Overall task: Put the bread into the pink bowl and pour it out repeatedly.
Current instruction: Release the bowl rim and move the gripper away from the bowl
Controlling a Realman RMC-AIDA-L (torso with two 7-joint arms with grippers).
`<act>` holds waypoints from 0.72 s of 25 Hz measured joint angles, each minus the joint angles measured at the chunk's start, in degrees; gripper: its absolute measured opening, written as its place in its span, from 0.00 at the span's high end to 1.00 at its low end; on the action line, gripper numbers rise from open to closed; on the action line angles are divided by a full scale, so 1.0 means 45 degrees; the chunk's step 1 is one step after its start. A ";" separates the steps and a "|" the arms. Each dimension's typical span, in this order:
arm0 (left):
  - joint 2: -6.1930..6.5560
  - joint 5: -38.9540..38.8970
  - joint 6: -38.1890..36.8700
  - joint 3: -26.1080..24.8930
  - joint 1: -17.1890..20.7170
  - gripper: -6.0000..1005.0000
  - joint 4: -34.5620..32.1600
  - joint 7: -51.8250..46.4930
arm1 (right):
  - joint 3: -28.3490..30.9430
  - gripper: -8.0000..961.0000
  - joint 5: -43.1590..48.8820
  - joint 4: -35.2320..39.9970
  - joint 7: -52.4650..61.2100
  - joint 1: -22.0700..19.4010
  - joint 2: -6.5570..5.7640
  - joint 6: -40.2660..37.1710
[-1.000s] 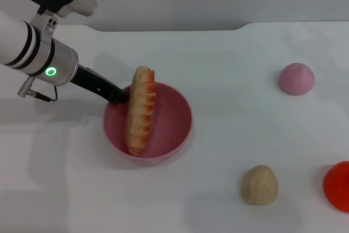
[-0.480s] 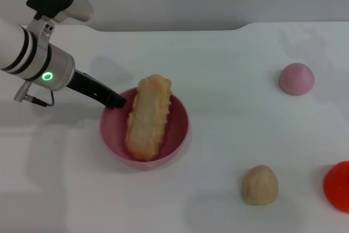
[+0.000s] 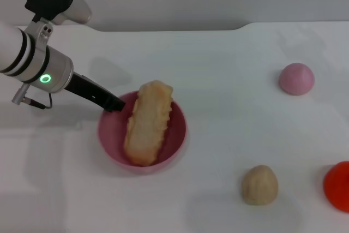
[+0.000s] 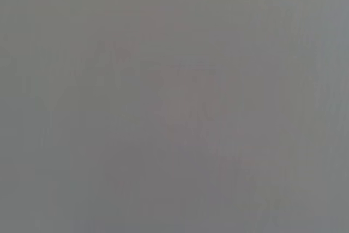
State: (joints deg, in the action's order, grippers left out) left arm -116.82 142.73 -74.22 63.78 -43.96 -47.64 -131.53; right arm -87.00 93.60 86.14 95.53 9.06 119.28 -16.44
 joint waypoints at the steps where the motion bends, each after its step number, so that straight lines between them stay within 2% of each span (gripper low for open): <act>1: -0.0004 -0.0001 -0.0005 0.0000 0.0012 0.87 -0.0014 0.0000 | -0.0006 0.42 0.0000 -0.0001 0.0000 -0.0002 0.0005 -0.0002; 10: -0.0042 -0.0001 -0.0012 -0.0063 0.0064 0.86 -0.0086 -0.0026 | -0.0055 0.42 -0.0001 -0.0029 0.0000 -0.0003 0.0016 -0.0024; 18: -0.0069 -0.0052 -0.0019 -0.0229 0.0110 0.61 -0.0659 -0.0224 | -0.0127 0.42 0.0000 -0.0176 0.0000 -0.0001 0.0016 -0.0040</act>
State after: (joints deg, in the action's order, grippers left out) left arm -117.13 142.49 -74.30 62.75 -43.46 -50.61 -132.54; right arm -87.57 93.60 85.34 95.53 9.06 119.36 -16.62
